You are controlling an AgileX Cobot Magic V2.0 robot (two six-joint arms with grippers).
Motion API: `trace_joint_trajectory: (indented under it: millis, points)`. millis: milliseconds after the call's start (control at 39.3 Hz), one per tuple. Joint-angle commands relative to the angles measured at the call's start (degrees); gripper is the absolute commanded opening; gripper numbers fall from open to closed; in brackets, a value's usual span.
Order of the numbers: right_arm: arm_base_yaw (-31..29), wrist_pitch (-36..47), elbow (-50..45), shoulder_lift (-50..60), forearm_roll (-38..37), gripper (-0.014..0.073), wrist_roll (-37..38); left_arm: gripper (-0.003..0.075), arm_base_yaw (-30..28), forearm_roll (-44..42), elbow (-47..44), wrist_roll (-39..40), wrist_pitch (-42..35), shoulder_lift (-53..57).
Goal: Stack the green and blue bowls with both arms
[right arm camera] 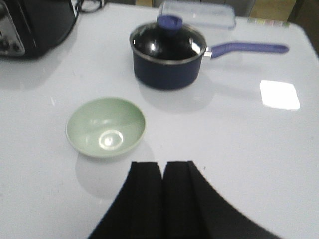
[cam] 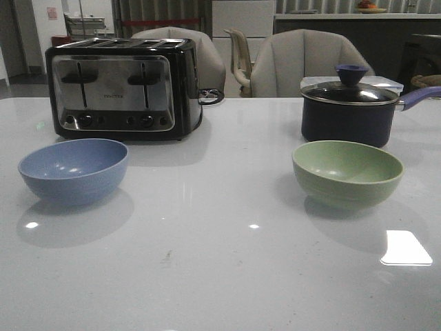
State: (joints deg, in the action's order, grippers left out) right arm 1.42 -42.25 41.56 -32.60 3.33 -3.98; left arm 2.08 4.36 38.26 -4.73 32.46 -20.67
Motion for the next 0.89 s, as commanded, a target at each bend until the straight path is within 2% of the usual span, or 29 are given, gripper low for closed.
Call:
trace_joint_trajectory:
  millis: [0,127,178,229,305,356,611,865]
  points:
    - [-0.4,1.0,1.8,-4.7,-0.4,0.0034,-0.3,0.0100,-0.1,0.6,0.3,0.2,-3.9,-2.3]
    - [-0.4,0.1,1.8,-10.8,-0.4,0.0035,-0.3,0.0100,-0.1,0.6,-1.8,0.2,-4.0,-3.8]
    - [-0.4,0.2,1.8,-12.4,-0.4,0.0076,-0.3,0.0101,-0.1,0.6,-2.4,0.2,-4.0,-4.1]
    - [-0.4,0.8,1.8,-14.7,-0.4,0.0201,-0.3,0.0100,-0.1,0.6,-3.1,0.2,-4.0,-4.1]
    - [-0.4,3.2,2.1,-18.1,-0.2,0.0474,-0.3,0.0100,-0.1,0.6,-3.4,0.2,-4.0,-4.1]
    - [-0.4,4.1,3.0,-20.8,1.5,0.0554,-0.3,0.0100,-0.1,0.6,-3.4,0.2,-4.0,-4.1]
    - [-0.4,3.8,17.1,-45.0,10.3,0.0556,-2.6,0.0101,-0.1,0.6,-3.4,0.2,-4.1,-4.1]
    - [-0.4,3.6,32.8,-68.7,10.5,0.0556,-3.4,0.0100,-0.1,0.6,-3.4,0.2,-4.1,-4.1]
